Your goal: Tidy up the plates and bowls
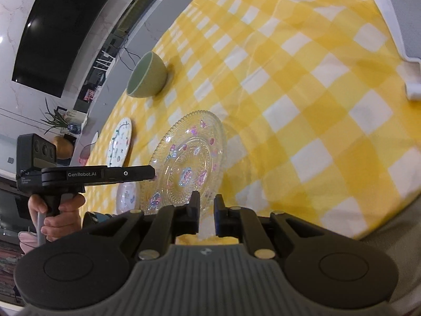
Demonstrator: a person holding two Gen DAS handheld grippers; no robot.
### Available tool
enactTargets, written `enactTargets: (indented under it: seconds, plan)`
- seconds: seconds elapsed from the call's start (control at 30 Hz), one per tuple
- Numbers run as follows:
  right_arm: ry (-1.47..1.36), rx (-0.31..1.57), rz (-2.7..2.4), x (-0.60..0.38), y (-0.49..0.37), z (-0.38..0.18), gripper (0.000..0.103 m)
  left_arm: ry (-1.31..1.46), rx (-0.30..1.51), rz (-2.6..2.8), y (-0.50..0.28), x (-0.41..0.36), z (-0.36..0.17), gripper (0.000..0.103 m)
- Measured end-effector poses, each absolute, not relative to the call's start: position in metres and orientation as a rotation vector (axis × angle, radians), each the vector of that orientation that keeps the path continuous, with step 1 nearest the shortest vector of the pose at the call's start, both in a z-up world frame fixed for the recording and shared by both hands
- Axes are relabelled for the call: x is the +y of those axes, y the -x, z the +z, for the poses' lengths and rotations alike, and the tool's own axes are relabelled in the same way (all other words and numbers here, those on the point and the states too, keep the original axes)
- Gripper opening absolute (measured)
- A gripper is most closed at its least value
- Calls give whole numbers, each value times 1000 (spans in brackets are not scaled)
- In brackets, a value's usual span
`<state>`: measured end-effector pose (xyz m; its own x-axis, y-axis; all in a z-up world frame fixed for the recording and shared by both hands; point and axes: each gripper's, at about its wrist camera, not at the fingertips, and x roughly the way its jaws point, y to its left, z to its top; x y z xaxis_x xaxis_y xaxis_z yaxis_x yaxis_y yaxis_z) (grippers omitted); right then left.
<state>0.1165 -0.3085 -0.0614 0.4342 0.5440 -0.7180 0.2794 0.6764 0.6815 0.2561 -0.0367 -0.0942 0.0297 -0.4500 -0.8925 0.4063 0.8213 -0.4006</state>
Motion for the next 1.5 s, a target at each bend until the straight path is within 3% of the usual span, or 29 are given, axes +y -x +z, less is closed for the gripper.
enactTargets:
  seconds: [0.8,1.17,1.27,1.33,1.5]
  plan:
    - [-766,1243,112,-299,-98,-63,11,-231,1349,-630,-225,-83,-90,10]
    - [-702,1235,85,-295,-98,-60,19,-282,1295,-636,-216,-94,-87,21]
    - [-644,1186,84,-291,-97,-52,33,-283,1237,-655,-213,-95,-79,40]
    - [-604,1148,73,-289,-95,-46,40,-259,1217,-648,-213,-95,-73,63]
    - [-575,1071,45,-292,-93,-37,67,-235,1116,-584,-210,-91,-56,78]
